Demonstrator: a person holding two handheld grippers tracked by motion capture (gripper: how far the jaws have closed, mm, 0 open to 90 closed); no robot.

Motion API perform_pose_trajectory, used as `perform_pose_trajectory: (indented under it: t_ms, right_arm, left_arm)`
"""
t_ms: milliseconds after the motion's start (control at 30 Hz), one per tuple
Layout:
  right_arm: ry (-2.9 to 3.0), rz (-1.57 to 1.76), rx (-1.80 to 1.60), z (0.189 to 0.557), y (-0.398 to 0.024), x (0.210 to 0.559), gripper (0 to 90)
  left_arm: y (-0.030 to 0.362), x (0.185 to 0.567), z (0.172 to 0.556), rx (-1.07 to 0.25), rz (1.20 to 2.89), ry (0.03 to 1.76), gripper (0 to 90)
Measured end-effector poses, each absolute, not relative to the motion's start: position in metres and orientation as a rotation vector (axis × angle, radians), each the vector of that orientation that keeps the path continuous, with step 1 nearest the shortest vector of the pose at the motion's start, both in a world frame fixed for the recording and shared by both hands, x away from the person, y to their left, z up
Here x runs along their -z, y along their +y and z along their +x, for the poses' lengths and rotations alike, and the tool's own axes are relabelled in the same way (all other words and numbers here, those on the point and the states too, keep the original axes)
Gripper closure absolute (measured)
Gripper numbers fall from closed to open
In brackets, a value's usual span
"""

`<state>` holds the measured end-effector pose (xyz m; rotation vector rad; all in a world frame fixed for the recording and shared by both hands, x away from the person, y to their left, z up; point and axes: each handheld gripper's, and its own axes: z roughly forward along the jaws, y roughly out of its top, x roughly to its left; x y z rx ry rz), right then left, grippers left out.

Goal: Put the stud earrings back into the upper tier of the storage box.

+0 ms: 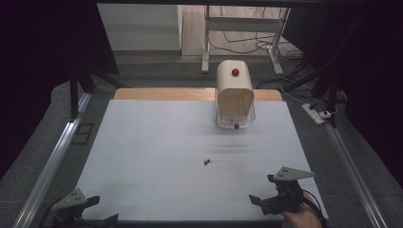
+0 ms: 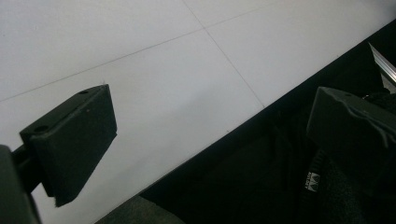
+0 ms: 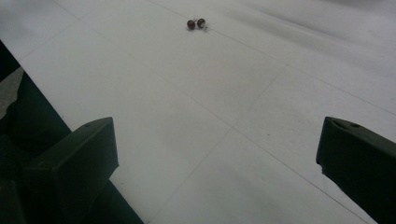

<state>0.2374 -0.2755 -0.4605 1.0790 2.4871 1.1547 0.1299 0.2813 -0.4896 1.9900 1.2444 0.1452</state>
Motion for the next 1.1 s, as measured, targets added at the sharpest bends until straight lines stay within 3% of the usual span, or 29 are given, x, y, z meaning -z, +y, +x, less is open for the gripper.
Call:
perform_pose_trajectory:
  t_ms: [1100]
  right_arm:
    - [2.627, 1.004, -1.077, 0.279, -0.224, 0.475, 0.0]
  left_arm:
    - [0.282, 0.49, 0.13, -0.143, 1.986, 1.247, 1.7]
